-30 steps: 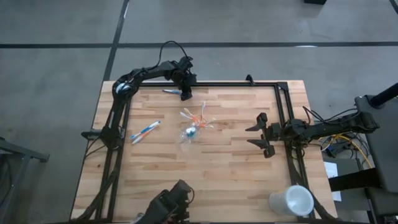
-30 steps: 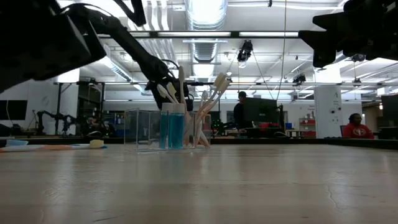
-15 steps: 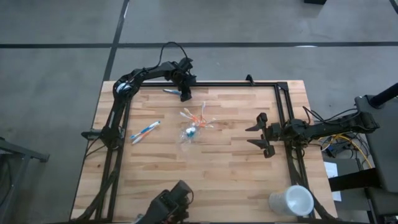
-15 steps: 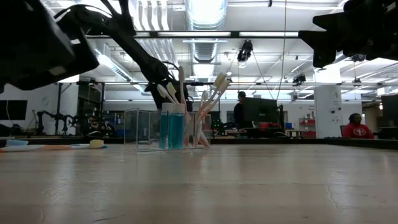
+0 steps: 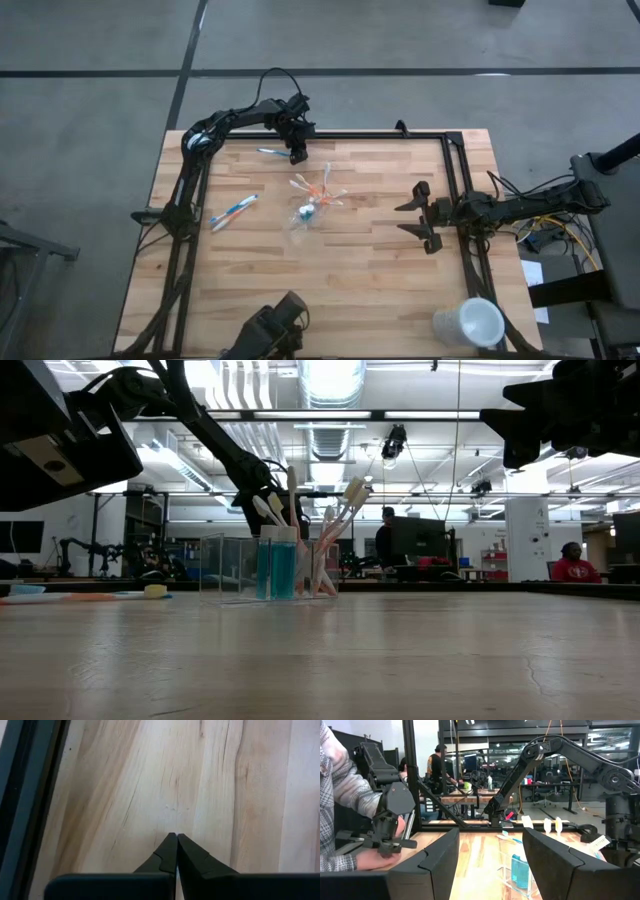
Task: Pick & Place toothbrushing station
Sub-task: Put the blue toothbrush into the transparent organizer
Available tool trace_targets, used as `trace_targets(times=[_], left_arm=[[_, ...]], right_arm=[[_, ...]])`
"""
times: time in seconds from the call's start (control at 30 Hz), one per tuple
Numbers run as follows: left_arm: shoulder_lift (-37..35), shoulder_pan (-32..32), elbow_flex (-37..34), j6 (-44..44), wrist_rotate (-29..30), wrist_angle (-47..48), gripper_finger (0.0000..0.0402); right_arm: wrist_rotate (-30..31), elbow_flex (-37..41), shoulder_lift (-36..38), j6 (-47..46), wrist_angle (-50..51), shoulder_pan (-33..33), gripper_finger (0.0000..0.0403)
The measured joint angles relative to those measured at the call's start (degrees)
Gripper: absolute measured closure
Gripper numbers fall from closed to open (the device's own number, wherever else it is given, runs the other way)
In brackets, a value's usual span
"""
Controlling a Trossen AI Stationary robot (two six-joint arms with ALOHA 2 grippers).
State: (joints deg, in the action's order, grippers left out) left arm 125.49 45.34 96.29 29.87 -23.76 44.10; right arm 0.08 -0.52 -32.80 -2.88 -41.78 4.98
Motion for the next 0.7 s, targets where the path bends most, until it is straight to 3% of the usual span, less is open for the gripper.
trace_targets(times=[0.37, 0.7], left_arm=[[-0.79, -0.02, 2.13, -5.41, -1.93, 0.73, 0.0399], [-8.73, 0.11, 2.89, -8.14, -5.48, -2.23, 0.0398]], right_arm=[[0.01, -0.01, 0.00, -0.09, 0.00, 0.00, 0.0188], [0.00, 0.00, 0.04, 0.02, 0.00, 0.02, 0.0188]])
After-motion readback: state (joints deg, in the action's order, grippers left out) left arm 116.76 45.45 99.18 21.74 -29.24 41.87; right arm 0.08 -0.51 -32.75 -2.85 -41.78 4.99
